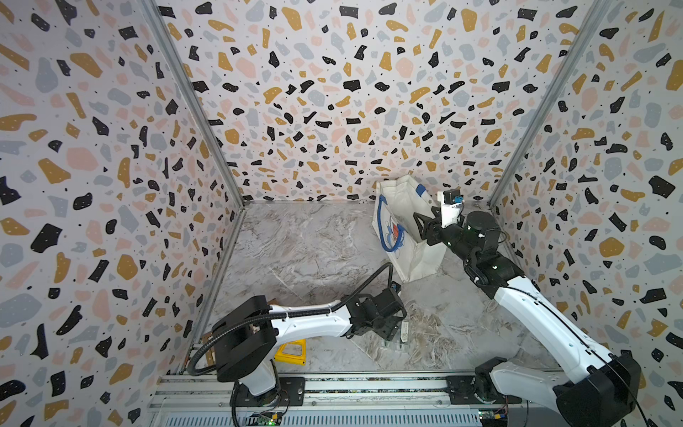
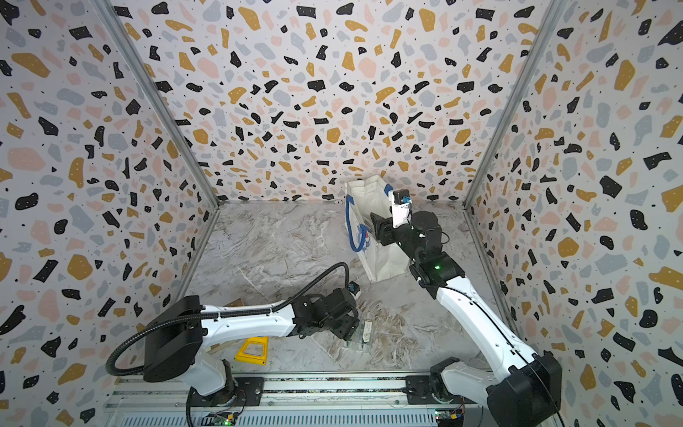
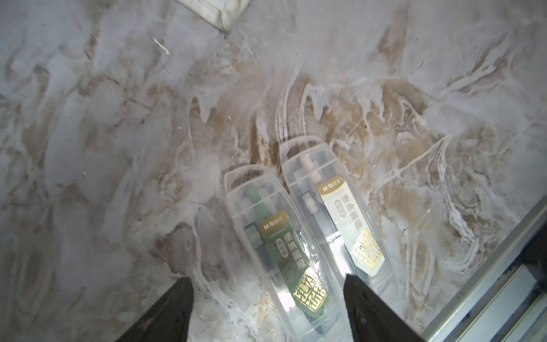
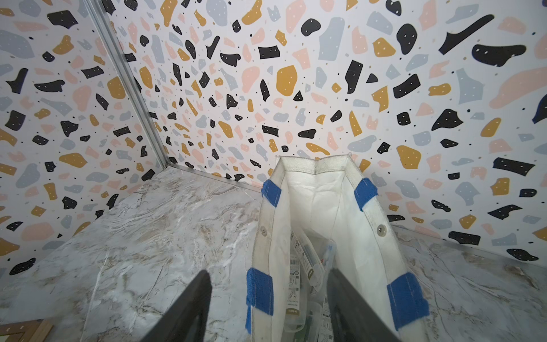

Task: Put the compass set into the canvas bag
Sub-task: Pick up the compass set at the center of the board.

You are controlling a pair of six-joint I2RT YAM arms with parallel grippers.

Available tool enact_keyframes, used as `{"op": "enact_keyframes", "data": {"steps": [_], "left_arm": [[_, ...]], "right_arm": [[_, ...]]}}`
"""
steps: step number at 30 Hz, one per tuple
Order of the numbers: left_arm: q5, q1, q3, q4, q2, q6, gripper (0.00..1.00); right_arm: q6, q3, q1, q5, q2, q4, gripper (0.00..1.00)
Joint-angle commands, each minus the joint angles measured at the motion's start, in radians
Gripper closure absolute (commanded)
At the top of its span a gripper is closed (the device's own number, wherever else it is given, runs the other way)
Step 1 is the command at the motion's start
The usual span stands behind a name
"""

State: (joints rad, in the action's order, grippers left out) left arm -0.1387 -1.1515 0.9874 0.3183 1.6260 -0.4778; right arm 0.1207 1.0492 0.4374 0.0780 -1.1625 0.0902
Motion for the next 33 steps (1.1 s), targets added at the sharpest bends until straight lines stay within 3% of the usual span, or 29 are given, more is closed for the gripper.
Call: {"op": "enact_keyframes", "data": {"steps": [1,13,22,25,30,33], "left_arm": [[0.007,-0.008,0.043,0.035,0.041,-0.009,0.19],[-0.009,-0.011,0.118,0.118,0.189,-0.022,0.21],[-0.102,-0.001,0.096,0.199,0.189,-0.049,0.23],[-0.063,0.007,0.079,0.178,0.181,-0.060,0.29],[-0.019,0.008,0.057,0.134,0.166,-0.069,0.53],[-0.028,0.008,0.027,0.114,0.135,-0.079,0.59]], "right_arm": [[-0.013,-0.004,-0.003,-0.008,0.031,0.026,0.36],[-0.009,-0.001,-0.004,0.014,0.010,0.026,0.36],[-0.004,-0.015,-0.004,0.020,0.023,0.045,0.35],[-0.006,-0.008,-0.005,0.021,0.014,0.036,0.35],[-0.005,-0.010,-0.004,0.026,0.010,0.037,0.35],[0.003,-0.009,-0.004,0.039,0.002,0.037,0.35]]}}
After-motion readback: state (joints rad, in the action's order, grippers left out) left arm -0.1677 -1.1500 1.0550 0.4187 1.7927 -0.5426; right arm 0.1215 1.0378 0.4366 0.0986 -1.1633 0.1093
